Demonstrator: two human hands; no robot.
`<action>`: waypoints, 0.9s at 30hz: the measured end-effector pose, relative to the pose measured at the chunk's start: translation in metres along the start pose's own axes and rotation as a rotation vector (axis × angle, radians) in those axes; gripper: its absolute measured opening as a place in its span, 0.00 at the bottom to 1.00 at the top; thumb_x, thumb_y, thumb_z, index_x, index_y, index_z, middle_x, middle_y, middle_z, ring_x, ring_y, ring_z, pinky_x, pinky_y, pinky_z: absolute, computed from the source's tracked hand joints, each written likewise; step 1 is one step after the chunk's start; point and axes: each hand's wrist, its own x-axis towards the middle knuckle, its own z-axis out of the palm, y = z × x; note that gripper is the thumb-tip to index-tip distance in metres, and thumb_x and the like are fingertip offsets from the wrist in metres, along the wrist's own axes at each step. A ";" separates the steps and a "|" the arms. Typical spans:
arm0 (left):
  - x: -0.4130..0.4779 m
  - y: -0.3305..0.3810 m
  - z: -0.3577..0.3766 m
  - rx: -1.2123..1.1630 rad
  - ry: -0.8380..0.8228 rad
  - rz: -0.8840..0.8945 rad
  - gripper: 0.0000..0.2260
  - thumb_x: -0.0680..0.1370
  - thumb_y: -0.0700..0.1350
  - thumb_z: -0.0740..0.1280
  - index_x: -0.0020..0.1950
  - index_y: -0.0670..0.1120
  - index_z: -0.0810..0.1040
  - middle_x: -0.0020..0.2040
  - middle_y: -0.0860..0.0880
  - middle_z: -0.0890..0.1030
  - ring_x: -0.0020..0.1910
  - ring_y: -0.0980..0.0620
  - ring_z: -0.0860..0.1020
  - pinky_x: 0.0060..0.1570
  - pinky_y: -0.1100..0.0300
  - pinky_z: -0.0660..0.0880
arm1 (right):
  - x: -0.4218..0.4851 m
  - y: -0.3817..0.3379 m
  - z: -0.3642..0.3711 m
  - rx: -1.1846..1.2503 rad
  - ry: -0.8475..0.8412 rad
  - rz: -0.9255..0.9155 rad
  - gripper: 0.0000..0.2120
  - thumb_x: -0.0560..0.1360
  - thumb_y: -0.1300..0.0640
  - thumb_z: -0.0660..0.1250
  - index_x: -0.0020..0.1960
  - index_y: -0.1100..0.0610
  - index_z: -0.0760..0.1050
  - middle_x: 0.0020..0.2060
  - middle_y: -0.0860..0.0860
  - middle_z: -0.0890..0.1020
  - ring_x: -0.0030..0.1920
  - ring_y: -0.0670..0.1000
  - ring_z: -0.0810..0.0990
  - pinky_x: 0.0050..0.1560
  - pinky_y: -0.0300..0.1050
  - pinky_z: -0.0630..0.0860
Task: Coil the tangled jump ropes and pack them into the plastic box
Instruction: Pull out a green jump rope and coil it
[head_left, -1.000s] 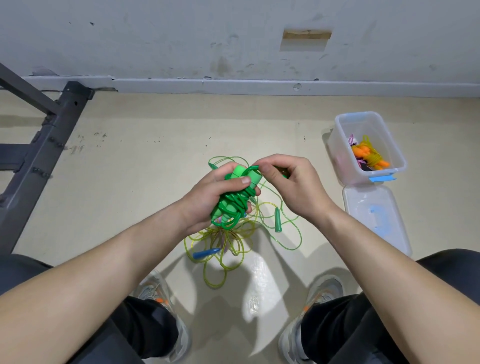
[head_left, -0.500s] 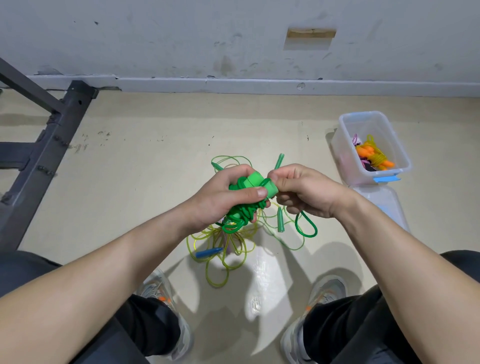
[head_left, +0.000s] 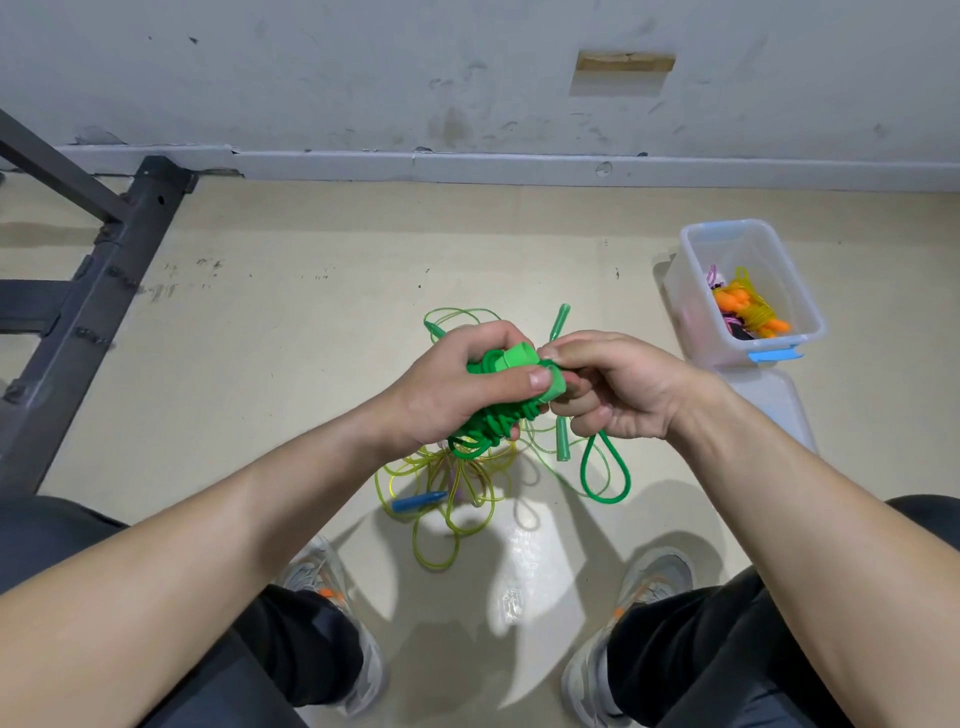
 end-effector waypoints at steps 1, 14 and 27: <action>0.000 0.001 0.000 0.000 0.006 0.005 0.11 0.74 0.44 0.71 0.49 0.39 0.74 0.42 0.39 0.80 0.35 0.44 0.78 0.36 0.54 0.79 | 0.000 0.001 0.002 0.031 -0.005 0.001 0.16 0.65 0.50 0.73 0.30 0.54 0.67 0.29 0.49 0.54 0.27 0.45 0.51 0.25 0.38 0.48; 0.006 0.002 0.001 0.031 0.080 -0.005 0.11 0.71 0.44 0.73 0.43 0.42 0.71 0.35 0.45 0.81 0.30 0.46 0.79 0.28 0.59 0.76 | 0.009 -0.001 0.017 -0.029 0.274 -0.041 0.25 0.80 0.62 0.59 0.25 0.50 0.63 0.25 0.46 0.57 0.25 0.45 0.50 0.27 0.40 0.46; 0.015 -0.005 0.001 0.072 0.130 -0.015 0.10 0.72 0.46 0.71 0.43 0.43 0.72 0.36 0.41 0.81 0.30 0.43 0.79 0.30 0.55 0.77 | 0.012 0.002 0.019 -0.123 0.394 -0.047 0.24 0.78 0.63 0.60 0.25 0.50 0.61 0.23 0.47 0.56 0.23 0.46 0.52 0.29 0.41 0.47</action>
